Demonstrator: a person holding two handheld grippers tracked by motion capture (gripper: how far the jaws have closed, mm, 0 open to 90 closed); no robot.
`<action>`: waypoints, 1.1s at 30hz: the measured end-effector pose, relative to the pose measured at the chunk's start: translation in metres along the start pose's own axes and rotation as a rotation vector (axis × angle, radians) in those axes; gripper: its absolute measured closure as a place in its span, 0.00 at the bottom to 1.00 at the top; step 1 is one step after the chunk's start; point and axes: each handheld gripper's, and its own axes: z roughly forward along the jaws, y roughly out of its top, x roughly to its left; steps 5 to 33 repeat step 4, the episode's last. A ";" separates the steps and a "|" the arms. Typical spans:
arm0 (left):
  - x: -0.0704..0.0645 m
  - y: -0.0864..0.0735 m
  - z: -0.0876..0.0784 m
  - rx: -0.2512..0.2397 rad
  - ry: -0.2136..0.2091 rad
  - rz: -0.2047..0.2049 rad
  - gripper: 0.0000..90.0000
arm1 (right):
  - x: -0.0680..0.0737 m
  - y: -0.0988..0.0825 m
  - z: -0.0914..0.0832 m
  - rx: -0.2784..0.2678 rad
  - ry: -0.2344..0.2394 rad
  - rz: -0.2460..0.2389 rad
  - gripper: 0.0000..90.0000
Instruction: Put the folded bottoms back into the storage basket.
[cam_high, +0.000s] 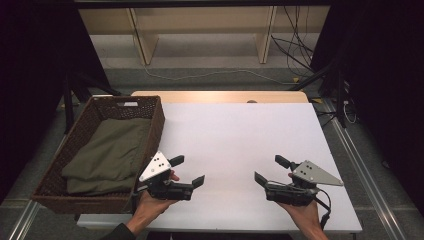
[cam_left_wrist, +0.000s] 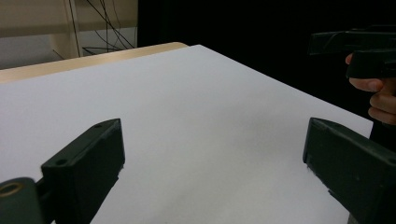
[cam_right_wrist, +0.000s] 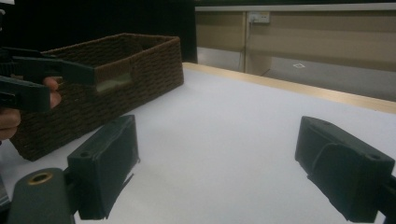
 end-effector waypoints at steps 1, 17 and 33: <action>0.000 0.000 0.000 0.000 0.000 -0.001 0.06 | 0.000 0.000 0.000 -0.002 0.001 0.001 0.16; 0.000 0.000 0.000 0.000 -0.001 -0.002 0.06 | -0.001 0.000 0.000 -0.004 0.000 0.003 0.16; 0.000 0.000 0.000 0.000 -0.001 -0.002 0.06 | -0.001 0.000 0.000 -0.004 0.000 0.003 0.16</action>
